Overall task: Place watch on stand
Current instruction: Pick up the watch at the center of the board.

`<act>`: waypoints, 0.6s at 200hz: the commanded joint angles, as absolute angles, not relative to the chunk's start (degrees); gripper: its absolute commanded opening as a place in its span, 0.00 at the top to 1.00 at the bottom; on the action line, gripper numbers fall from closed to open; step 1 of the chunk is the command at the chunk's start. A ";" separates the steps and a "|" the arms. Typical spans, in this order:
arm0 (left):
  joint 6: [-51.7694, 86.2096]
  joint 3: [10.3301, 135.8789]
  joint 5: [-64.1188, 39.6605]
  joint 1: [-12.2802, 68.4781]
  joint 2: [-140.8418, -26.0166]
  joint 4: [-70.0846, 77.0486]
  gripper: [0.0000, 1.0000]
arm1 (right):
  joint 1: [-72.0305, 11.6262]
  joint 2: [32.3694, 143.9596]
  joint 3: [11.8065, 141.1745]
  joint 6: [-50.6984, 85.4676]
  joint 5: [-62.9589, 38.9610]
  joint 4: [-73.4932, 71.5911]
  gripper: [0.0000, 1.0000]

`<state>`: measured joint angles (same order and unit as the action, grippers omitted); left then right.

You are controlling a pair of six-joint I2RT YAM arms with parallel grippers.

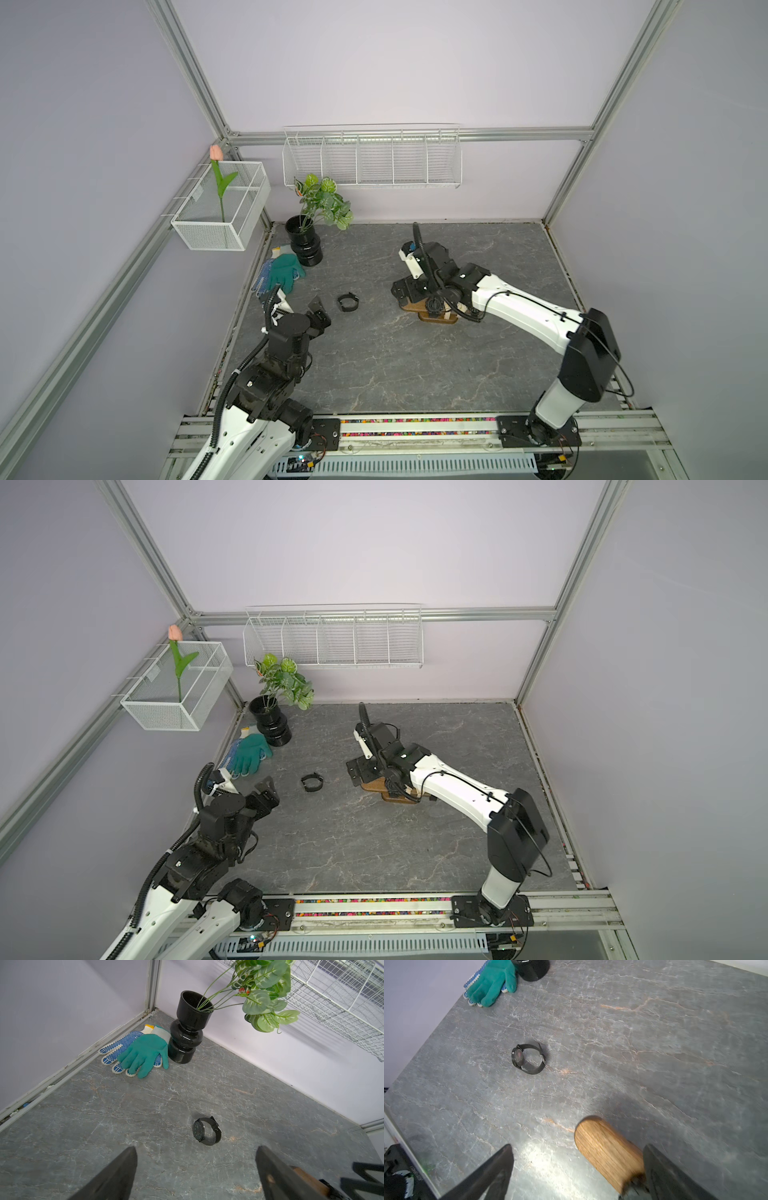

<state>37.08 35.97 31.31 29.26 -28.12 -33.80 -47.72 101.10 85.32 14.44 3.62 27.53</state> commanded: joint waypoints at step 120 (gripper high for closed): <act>41.31 31.87 36.09 29.00 -13.08 -39.82 0.07 | -54.40 141.42 135.44 9.00 6.28 47.20 0.33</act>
<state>40.01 32.45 35.09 29.26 -13.78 -38.28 -54.28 137.12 129.23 10.41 4.12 40.73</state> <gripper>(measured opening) 0.933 0.711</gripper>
